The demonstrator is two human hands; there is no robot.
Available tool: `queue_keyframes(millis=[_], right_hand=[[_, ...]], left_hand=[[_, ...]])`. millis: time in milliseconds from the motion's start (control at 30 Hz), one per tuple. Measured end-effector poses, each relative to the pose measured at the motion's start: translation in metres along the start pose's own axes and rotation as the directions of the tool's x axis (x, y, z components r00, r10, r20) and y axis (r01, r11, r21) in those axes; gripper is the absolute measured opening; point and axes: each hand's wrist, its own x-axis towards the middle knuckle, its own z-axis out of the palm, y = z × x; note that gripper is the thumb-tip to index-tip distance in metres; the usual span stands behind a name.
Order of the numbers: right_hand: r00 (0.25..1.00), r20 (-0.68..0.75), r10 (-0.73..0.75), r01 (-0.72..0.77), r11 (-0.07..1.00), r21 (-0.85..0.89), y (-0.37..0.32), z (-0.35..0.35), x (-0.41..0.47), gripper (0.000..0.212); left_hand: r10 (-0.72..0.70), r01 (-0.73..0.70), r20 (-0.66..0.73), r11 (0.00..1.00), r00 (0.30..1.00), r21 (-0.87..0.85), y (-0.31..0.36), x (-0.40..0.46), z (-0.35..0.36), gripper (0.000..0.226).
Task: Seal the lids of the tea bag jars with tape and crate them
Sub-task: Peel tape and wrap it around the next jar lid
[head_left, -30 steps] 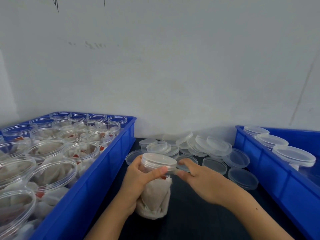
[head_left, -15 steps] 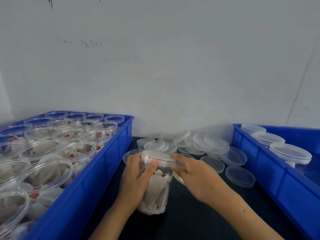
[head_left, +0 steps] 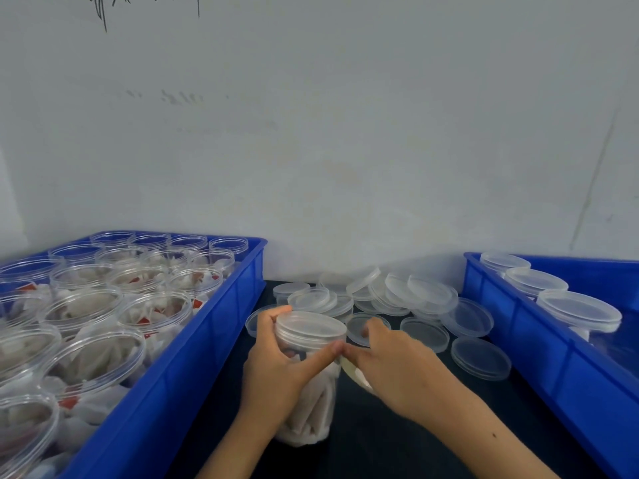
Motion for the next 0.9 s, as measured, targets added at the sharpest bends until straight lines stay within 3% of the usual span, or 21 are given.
queue_keyframes(millis=[67,167,233,467,900], right_hand=[[0.997,0.067,0.038,-0.041,0.998,0.040,0.007,-0.007,0.002,0.061],[0.978,0.197,-0.065,0.019,0.973,0.230,0.015,-0.016,0.003,0.051],[0.977,0.189,-0.100,0.046,0.961,0.272,0.016,-0.020,0.004,0.043],[0.991,0.127,-0.041,0.032,0.997,0.070,0.009,-0.014,0.002,0.039],[0.996,0.086,-0.030,0.029,1.000,0.011,0.000,-0.020,-0.013,0.039]], left_hand=[[0.006,-0.006,0.002,1.000,1.000,-0.017,0.000,0.000,0.001,0.081],[0.022,-0.022,0.003,0.999,1.000,-0.036,0.000,0.001,-0.001,0.080],[0.012,-0.011,0.019,0.997,1.000,-0.078,0.000,0.003,-0.003,0.079],[-0.017,0.025,0.054,0.987,0.998,-0.159,-0.001,0.006,-0.005,0.076],[-0.121,0.127,0.042,0.972,0.992,-0.195,-0.004,0.011,-0.010,0.081]])
